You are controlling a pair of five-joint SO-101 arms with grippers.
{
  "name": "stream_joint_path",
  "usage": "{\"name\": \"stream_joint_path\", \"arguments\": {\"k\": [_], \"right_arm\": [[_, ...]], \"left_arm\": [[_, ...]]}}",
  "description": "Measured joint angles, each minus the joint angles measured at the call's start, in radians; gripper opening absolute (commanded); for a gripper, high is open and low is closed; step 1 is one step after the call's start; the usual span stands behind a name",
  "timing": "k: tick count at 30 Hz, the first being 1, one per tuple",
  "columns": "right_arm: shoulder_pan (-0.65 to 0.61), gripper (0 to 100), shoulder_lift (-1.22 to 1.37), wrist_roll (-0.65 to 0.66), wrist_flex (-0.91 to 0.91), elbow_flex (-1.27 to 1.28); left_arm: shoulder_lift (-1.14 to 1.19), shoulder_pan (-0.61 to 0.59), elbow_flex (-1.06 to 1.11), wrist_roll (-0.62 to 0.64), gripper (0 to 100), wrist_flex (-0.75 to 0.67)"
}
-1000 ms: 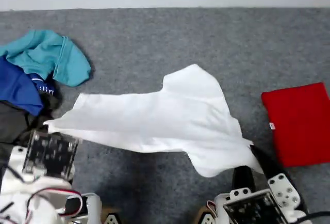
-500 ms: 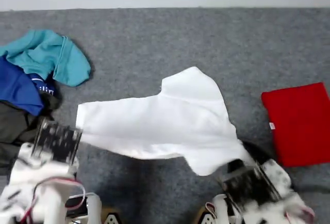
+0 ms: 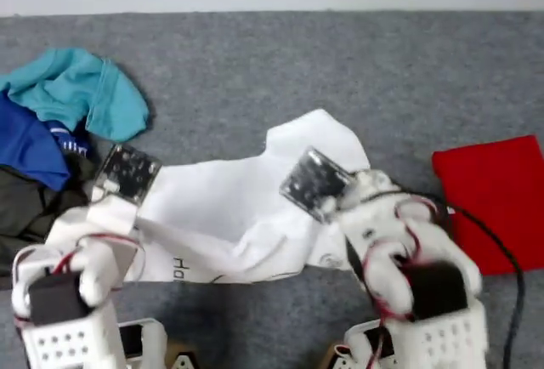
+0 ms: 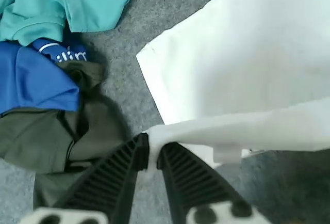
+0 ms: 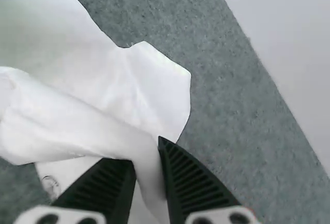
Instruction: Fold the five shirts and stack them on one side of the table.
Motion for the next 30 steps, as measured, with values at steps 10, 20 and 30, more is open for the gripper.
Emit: {"name": "stream_joint_path", "arguments": {"k": [10,20,30], "right_arm": [[0.032,0.9,0.252,0.071,-0.204,0.009],[0.144,0.9,0.557,-0.133,-0.25,-0.098],[0.147,0.9,0.982,-0.12,-0.328,-0.356]], "left_arm": [[0.327,0.0,0.02,0.003,1,-0.302],[0.572,0.0,0.018,0.034,1,-0.425],[0.703,0.0,-0.025,0.041,1,-0.434]]}}
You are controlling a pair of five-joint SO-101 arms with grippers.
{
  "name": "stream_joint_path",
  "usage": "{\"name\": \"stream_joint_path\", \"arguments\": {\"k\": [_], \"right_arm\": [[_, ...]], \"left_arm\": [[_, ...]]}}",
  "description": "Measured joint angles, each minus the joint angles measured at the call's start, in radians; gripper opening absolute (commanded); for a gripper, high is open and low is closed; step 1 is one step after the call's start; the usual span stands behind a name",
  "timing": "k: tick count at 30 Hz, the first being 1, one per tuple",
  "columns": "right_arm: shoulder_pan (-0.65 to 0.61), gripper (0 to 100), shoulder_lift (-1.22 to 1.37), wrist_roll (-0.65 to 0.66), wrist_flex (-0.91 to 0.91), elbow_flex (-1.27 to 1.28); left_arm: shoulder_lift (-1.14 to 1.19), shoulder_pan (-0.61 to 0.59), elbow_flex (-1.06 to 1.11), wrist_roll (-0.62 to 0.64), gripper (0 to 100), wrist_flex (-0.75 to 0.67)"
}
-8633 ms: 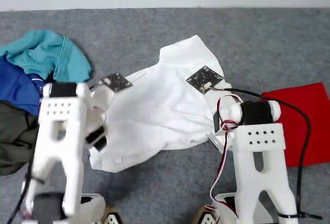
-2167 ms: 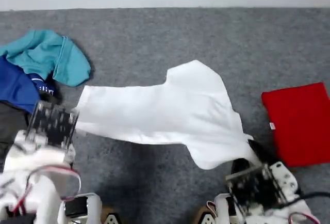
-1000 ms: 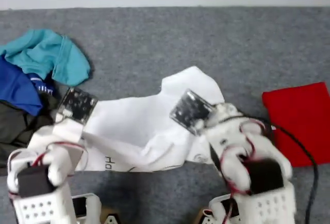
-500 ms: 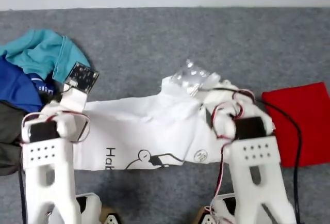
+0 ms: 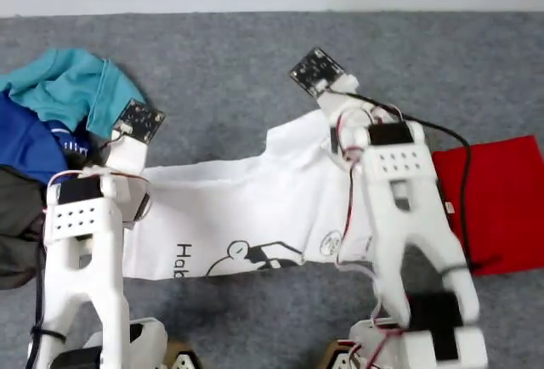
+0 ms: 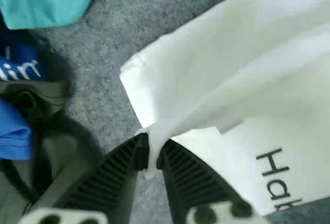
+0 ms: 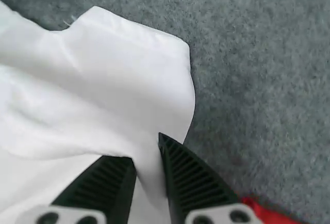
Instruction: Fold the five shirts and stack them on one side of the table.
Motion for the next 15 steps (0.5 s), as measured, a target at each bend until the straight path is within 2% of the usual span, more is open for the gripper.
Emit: {"name": "stream_joint_path", "arguments": {"k": [15], "right_arm": [[-0.002,0.9,0.517,0.044,-0.02,-0.428]], "left_arm": [[0.221,-0.002,-0.049,0.006,1,-0.153]]}}
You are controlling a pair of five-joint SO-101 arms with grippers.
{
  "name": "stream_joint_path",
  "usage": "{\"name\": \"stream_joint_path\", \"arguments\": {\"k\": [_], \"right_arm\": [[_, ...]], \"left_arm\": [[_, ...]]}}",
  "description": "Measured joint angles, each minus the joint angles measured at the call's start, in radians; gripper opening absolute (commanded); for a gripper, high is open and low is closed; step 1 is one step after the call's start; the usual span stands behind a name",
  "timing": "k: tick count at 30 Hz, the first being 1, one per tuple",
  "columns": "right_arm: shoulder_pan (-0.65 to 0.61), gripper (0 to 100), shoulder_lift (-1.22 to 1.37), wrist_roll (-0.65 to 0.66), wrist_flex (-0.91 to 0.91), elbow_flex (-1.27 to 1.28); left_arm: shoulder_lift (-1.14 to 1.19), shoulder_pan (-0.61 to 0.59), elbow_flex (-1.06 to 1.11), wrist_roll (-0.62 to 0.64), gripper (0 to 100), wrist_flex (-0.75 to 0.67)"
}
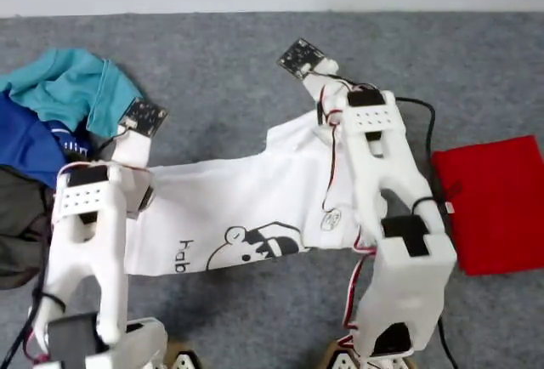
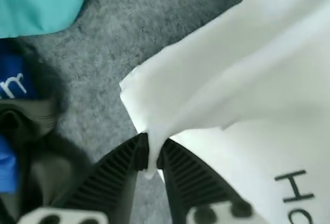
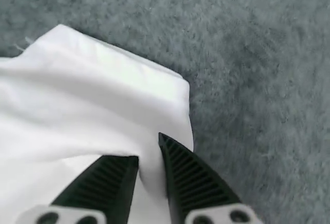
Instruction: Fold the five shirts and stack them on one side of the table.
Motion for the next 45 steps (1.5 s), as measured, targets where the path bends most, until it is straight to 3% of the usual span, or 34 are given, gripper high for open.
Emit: {"name": "stream_joint_path", "arguments": {"k": [9,21,24,29,34,39,45], "right_arm": [[-0.006,0.9,0.121,0.008,-0.015,-0.091],[-0.044,1.6,0.295,0.008,-0.054,-0.255],[-0.046,8.2,0.333,0.008,-0.054,-0.287],[-0.048,27.7,0.339,0.008,-0.04,-0.298],[-0.046,45.3,0.331,0.008,0.083,-0.333],[-0.002,52.2,0.206,0.008,0.311,-0.417],[0.141,52.4,0.031,-0.012,0.661,-0.465]], "left_arm": [[0.175,0.0,-0.103,0.0,1,-0.035],[0.209,0.0,-0.149,0.0,2,-0.035],[0.209,0.0,-0.149,0.0,3,-0.035],[0.209,-0.015,-0.189,-0.003,12,-0.028],[0.209,-0.098,-0.267,-0.005,12,0.002],[0.209,-0.187,-0.396,-0.005,12,0.04],[0.209,-0.127,-0.519,0.02,11,0.379]]}}
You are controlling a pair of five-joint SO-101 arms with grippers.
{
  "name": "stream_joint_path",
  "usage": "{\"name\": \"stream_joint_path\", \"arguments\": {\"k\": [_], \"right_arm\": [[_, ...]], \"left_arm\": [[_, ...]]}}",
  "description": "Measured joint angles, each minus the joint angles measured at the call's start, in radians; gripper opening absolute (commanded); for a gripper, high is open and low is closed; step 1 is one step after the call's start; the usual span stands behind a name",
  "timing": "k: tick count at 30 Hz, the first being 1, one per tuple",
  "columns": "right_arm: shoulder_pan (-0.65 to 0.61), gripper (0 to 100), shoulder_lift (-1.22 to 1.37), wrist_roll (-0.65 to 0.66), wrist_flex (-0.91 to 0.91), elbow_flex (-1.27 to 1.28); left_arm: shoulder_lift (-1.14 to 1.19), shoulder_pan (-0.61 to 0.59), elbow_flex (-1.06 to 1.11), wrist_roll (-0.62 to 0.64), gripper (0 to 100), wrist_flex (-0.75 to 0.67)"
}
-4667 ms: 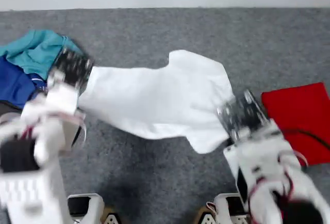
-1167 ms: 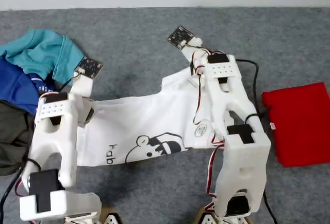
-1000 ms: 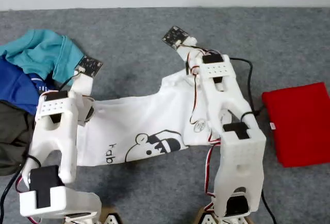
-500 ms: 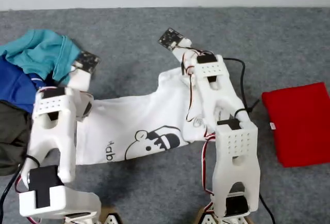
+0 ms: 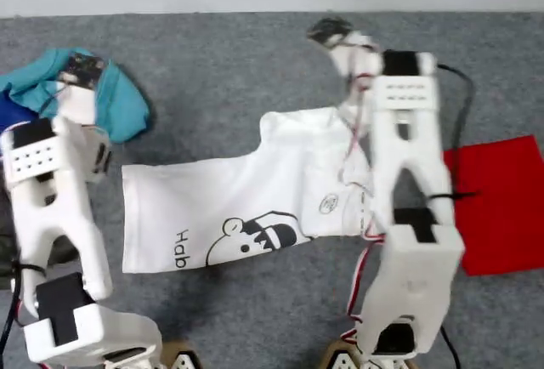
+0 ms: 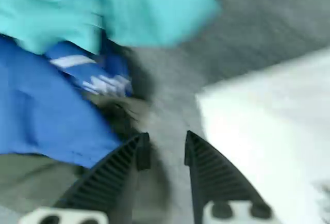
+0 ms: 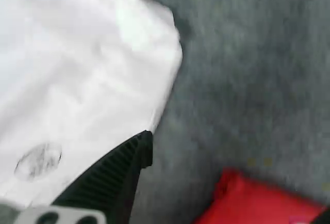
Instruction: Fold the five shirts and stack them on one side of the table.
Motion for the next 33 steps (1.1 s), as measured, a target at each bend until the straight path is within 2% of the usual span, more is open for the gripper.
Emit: {"name": "stream_joint_path", "arguments": {"k": [2,4,8,13,20,22,26,28,30,33], "right_arm": [[0.037,52.4,-0.026,-0.038,0.117,0.0],[0.051,52.4,-0.041,-0.077,0.172,0.012],[0.063,52.4,-0.052,-0.112,0.18,0.158],[0.02,52.4,-0.074,-0.124,0.18,0.319],[0.012,52.4,-0.307,-0.14,0.18,0.459],[0.011,52.4,-0.414,-0.103,0.181,0.499],[0.009,52.3,-0.594,0.107,0.181,0.644],[-0.009,52.4,-0.649,0.155,0.181,0.738],[-0.037,52.3,-0.684,0.06,0.18,0.836],[-0.032,52.2,-0.733,-0.216,0.095,0.999]], "left_arm": [[0.003,0.066,0.006,-0.003,11,0.091],[0.003,0.124,0.038,0.0,9,0.106],[0.003,0.153,0.133,0.011,9,0.028],[0.003,0.155,0.262,0.011,9,-0.066],[0.003,0.155,0.334,0.011,9,-0.164],[0.003,0.155,0.334,0.011,9,-0.164],[0.003,0.155,0.334,0.011,9,-0.164],[0.003,0.155,0.334,0.011,9,-0.149],[0.003,0.158,0.334,0.011,9,-0.123],[0.003,0.158,0.333,0.011,9,-0.077]]}}
